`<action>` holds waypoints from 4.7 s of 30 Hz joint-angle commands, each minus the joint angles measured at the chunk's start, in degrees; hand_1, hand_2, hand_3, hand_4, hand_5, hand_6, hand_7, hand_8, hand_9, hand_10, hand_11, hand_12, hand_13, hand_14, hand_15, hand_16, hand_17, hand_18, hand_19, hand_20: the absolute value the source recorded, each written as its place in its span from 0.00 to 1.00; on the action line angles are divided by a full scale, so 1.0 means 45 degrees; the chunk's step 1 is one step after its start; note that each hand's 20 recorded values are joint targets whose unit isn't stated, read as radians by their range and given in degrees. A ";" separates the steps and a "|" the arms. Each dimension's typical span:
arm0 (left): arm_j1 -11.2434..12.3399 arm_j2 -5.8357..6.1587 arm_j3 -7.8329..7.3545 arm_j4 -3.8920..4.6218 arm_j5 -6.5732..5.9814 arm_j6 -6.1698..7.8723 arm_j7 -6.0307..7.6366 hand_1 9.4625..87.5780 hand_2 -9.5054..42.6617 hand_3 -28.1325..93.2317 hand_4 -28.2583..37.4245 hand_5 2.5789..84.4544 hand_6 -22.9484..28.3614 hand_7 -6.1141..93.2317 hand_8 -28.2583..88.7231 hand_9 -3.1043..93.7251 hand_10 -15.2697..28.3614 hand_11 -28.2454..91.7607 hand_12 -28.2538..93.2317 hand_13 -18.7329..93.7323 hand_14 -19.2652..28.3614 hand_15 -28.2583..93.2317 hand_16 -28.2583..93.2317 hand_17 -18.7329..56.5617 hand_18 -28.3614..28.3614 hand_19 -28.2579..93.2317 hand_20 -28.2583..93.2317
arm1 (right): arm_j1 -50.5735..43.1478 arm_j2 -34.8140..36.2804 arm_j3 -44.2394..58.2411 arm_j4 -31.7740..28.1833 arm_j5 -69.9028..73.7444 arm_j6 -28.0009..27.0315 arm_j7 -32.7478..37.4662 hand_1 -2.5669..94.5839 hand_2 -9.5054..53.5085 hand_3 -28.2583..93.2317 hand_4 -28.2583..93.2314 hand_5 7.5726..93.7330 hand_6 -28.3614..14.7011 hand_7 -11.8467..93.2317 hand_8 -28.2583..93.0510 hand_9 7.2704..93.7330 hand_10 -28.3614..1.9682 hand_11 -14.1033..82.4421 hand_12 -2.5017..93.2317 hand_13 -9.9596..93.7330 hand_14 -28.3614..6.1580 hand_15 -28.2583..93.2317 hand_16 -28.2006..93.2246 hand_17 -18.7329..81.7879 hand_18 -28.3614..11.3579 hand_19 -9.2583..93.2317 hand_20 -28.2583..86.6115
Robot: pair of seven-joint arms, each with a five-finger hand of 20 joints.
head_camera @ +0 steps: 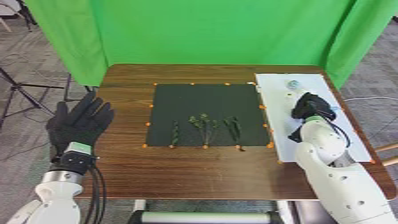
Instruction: Arrange flowers
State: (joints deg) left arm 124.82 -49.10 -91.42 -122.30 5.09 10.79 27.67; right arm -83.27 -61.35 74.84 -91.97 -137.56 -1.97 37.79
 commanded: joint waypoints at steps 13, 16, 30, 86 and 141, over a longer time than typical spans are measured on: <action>0.0189 -0.0104 -0.0440 0.0297 -0.0332 -0.0316 0.0148 0.16 0.62 0.73 0.00 0.52 0.58 0.16 0.16 0.41 0.64 0.37 0.29 0.37 0.62 0.47 0.14 0.20 0.72 0.52 0.31 | 0.0603 0.0814 -0.2395 -0.3752 0.0313 0.2325 -0.2634 0.64 0.00 0.83 0.00 0.78 0.65 0.42 0.27 0.93 0.68 0.21 0.39 0.85 0.69 0.62 0.56 0.65 0.23 1.00 0.59; 0.0213 -0.0018 -0.0479 0.0327 -0.0382 -0.0259 0.0261 0.19 0.62 0.70 0.00 0.52 0.58 0.16 0.17 0.41 0.64 0.37 0.29 0.37 0.61 0.46 0.14 0.20 0.72 0.51 0.31 | 0.1804 0.0277 -0.3646 -0.3361 0.1031 0.2207 -0.3201 0.64 0.00 0.83 0.00 0.78 0.65 0.42 0.28 0.93 0.68 0.21 0.39 0.85 0.68 0.62 0.56 0.65 0.24 1.00 0.60; -0.1305 0.0125 0.0664 0.0898 -0.0300 -0.0306 -0.0235 0.17 0.61 0.71 0.00 0.51 0.58 0.16 0.17 0.39 0.64 0.37 0.29 0.36 0.61 0.45 0.15 0.22 0.69 0.49 0.31 | 0.3288 -0.2472 -0.7018 -0.1311 0.0207 0.0770 -0.4498 0.64 0.00 0.82 0.00 0.77 0.64 0.43 0.28 0.93 0.66 0.22 0.40 0.85 0.67 0.64 0.55 0.65 0.25 1.00 0.60; -0.1436 -0.0037 0.0729 0.0933 -0.0285 -0.0080 -0.0316 0.17 0.53 0.78 0.00 0.50 0.59 0.21 0.16 0.40 0.64 0.41 0.30 0.39 0.69 0.55 0.15 0.19 0.72 0.53 0.31 | 0.2915 -0.3668 -0.8329 -0.0258 -0.2283 0.0700 -0.2797 0.44 0.00 0.84 0.00 0.72 0.59 0.32 0.13 0.77 0.44 0.33 0.20 0.84 0.55 0.68 0.46 0.65 0.17 1.00 0.59; -0.1964 0.0446 0.1218 0.0965 -0.0926 -0.0354 0.0535 0.16 0.59 0.74 0.00 0.50 0.59 0.18 0.17 0.39 0.63 0.38 0.31 0.38 0.65 0.48 0.16 0.20 0.71 0.50 0.31 | 0.0446 0.0834 0.0489 -0.0399 0.0003 -0.3561 0.1235 0.53 0.00 0.88 0.00 0.43 0.50 0.24 0.14 0.40 0.47 0.25 0.13 0.75 0.50 0.86 0.44 0.62 0.17 1.00 0.60</action>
State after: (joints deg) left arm 118.73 -45.73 -88.16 -118.73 0.19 9.04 32.68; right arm -80.05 -57.52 76.12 -95.50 -138.99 -16.05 41.97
